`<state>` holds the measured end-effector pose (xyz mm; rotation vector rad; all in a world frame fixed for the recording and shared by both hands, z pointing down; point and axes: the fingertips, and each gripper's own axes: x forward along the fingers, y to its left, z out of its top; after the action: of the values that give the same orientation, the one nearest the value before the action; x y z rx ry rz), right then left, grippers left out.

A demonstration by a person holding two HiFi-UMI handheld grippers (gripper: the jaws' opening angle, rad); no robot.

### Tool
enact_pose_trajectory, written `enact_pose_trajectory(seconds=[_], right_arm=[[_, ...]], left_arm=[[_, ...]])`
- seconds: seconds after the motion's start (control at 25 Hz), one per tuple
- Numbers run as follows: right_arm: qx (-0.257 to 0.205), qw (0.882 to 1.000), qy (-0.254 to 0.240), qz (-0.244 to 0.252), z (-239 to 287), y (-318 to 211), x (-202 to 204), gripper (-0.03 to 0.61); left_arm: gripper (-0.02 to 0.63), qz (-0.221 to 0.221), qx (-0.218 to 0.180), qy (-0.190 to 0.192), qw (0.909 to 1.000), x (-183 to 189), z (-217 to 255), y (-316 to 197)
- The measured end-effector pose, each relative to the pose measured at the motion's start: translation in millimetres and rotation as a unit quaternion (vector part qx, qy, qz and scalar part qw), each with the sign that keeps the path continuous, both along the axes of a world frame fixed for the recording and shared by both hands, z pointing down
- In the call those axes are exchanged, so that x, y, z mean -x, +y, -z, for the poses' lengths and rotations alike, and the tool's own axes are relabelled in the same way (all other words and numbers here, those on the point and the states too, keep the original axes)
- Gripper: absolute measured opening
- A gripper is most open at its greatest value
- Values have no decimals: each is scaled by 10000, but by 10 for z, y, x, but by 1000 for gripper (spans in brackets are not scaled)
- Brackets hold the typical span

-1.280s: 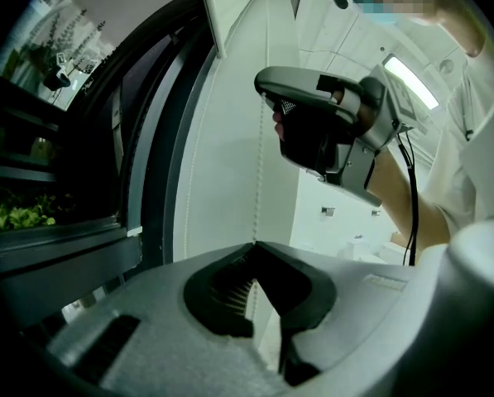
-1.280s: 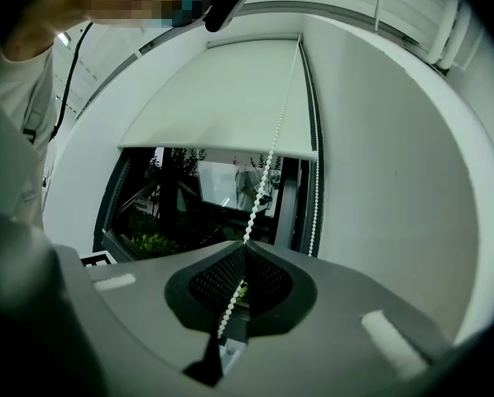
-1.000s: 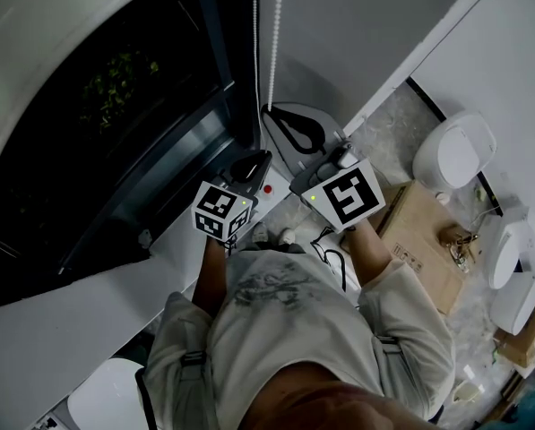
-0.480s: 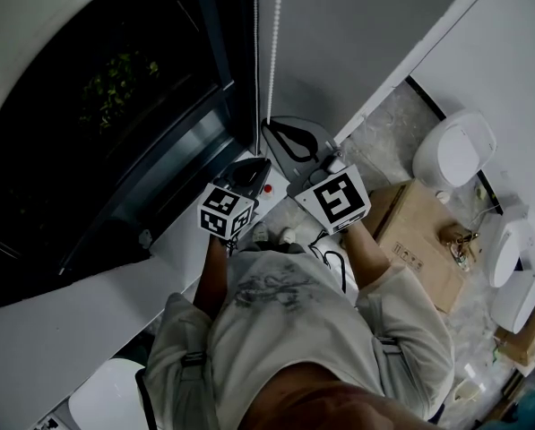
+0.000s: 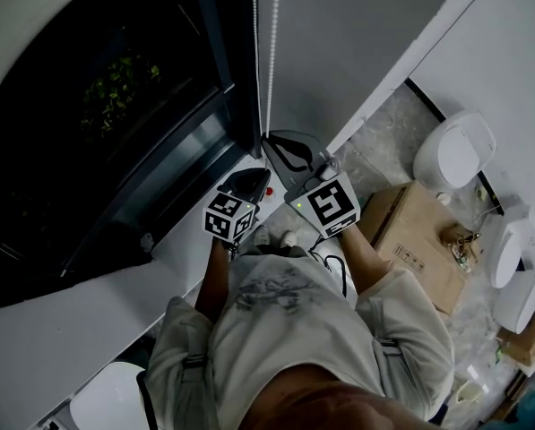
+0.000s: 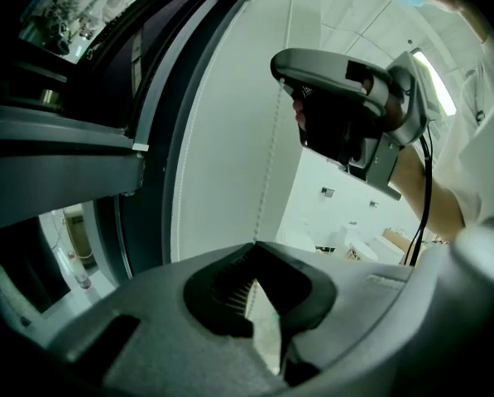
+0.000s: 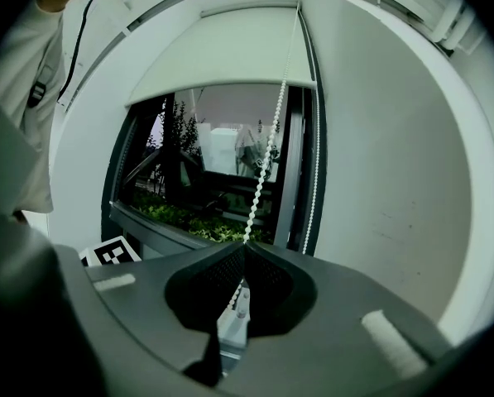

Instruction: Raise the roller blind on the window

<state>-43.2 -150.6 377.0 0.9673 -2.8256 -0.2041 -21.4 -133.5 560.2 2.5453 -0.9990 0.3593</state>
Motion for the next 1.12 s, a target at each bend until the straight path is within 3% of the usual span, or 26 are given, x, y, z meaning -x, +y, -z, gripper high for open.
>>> enact_pose_trajectory(seconds=[0.56, 1.12], right_arm=[[304, 9993, 201, -61, -415, 93, -23, 9], [235, 9995, 227, 23, -388, 114, 2, 11]], left_arm=[[9, -32, 395, -87, 9992, -8, -410, 136], [15, 56, 212, -9, 9998, 4, -302, 198]])
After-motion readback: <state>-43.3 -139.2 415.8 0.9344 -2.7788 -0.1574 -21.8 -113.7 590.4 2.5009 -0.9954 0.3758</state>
